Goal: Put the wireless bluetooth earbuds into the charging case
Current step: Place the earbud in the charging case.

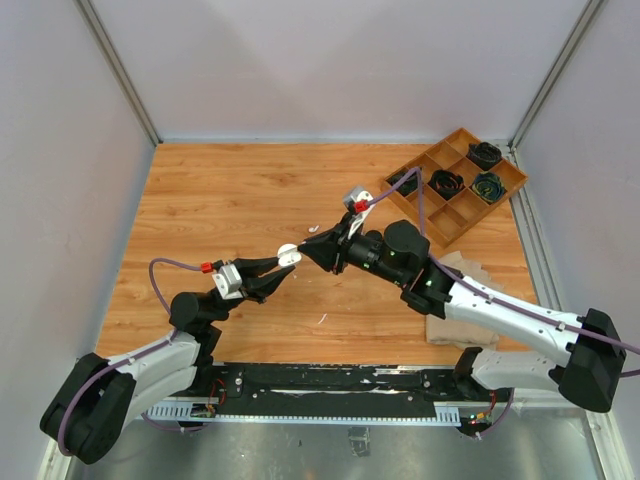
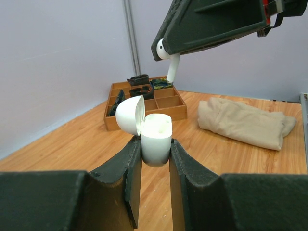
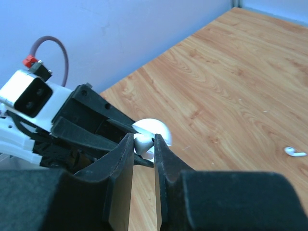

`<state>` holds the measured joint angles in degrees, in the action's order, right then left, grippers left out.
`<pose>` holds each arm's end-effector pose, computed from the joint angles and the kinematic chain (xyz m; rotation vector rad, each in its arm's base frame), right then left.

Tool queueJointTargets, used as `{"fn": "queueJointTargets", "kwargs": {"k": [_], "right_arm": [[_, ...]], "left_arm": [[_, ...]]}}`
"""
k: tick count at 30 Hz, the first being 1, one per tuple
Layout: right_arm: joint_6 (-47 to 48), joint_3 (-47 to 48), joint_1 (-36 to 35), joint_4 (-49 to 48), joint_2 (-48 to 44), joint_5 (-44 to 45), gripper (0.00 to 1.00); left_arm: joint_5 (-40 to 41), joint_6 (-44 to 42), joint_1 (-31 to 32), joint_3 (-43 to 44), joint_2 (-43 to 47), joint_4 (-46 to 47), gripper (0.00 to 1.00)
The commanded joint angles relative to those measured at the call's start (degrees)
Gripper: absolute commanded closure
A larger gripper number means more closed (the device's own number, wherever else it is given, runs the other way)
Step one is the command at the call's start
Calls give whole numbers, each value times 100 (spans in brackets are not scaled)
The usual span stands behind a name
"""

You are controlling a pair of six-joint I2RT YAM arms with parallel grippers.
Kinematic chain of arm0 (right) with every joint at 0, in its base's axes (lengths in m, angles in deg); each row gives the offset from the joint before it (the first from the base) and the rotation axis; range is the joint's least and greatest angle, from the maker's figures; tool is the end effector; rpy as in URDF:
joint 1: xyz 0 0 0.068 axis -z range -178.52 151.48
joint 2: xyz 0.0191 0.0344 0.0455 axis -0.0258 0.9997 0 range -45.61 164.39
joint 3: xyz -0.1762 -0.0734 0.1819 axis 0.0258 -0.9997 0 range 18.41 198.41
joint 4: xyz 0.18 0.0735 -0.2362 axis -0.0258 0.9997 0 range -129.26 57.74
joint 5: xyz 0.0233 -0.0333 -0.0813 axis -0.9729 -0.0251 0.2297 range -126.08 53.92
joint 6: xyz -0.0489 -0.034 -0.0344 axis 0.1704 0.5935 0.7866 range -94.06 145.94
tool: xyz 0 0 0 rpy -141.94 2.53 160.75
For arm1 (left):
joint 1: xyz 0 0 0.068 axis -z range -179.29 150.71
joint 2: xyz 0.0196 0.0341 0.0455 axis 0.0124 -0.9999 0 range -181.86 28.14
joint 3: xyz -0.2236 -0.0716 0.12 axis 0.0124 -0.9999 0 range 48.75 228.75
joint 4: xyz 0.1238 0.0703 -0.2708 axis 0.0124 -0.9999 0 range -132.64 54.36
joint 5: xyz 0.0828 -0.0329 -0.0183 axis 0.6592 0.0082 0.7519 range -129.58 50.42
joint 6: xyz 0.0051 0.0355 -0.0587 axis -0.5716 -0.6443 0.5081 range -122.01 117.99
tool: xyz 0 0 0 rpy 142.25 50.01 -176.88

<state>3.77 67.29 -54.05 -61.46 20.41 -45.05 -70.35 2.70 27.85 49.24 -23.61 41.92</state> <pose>0.1862 0.2865 0.3287 -0.5907 1.4937 1.1945 0.1659 -0.1172 0.1772 0.6996 0.9950 -0.7855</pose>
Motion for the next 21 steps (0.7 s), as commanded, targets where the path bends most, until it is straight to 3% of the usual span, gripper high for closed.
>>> {"fn": "queueJointTargets", "kwargs": {"k": [1, 21], "right_arm": [[-259, -37, -213, -484, 137, -107, 85], [-717, -117, -222, -761, 594, -137, 85]], "left_arm": [[-43, -54, -15, -533, 40, 291, 100], [-44, -23, -15, -550, 155, 285, 100]]}}
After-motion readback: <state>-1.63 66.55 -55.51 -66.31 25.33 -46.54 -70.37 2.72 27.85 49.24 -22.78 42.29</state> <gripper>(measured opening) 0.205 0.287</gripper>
